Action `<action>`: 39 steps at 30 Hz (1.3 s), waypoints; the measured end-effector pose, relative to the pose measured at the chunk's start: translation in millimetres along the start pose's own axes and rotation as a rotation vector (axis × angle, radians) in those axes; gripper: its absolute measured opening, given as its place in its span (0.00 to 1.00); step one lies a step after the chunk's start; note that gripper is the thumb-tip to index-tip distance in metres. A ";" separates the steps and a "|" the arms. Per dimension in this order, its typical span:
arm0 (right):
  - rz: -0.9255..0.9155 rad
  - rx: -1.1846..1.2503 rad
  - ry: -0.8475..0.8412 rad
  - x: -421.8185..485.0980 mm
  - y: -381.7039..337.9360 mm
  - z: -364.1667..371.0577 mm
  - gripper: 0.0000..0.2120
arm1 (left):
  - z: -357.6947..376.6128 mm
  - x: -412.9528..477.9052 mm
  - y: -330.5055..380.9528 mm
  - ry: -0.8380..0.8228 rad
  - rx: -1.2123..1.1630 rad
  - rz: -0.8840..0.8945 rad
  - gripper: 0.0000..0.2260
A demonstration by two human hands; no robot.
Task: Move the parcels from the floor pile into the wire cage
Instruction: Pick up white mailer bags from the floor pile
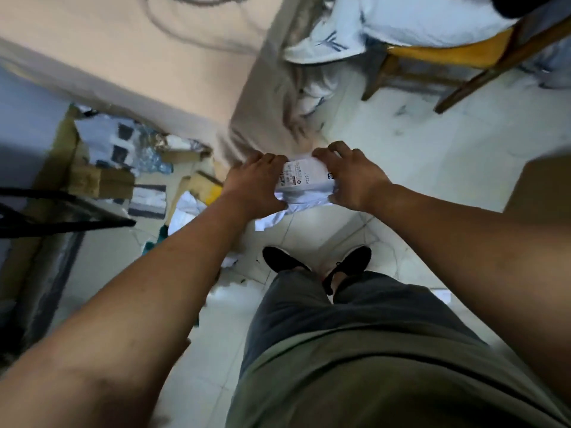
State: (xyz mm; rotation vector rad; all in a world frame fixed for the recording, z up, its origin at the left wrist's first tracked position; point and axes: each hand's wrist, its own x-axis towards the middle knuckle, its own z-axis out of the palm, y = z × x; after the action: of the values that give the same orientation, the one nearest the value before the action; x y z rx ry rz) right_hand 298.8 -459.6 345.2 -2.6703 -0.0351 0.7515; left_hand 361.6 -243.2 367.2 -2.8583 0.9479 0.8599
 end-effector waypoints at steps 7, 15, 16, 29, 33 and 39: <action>0.218 0.130 0.209 -80.4 135.7 -43.2 0.43 | -67.1 90.4 147.7 0.011 0.210 0.259 0.40; 0.550 0.278 0.398 -170.1 258.9 -65.5 0.43 | -113.1 179.2 317.6 -0.009 0.358 0.613 0.39; 0.599 0.301 0.410 -178.5 270.7 -65.5 0.44 | -116.5 189.9 337.1 -0.016 0.381 0.666 0.39; 1.191 0.562 0.618 -285.8 348.8 -37.5 0.43 | -116.4 255.9 572.5 -0.104 0.672 1.266 0.35; 1.314 0.649 0.627 -311.0 365.0 -12.6 0.44 | -89.8 256.0 632.6 -0.164 0.758 1.377 0.33; 1.420 0.758 0.622 -348.0 410.7 32.7 0.45 | -31.1 267.6 718.4 -0.251 0.851 1.485 0.39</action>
State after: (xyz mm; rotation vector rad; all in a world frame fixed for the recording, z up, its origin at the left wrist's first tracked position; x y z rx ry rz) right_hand -46.6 -873.8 348.4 -1.7109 1.9448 0.0874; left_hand 156.5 -982.6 371.7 -1.0136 2.5030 0.4723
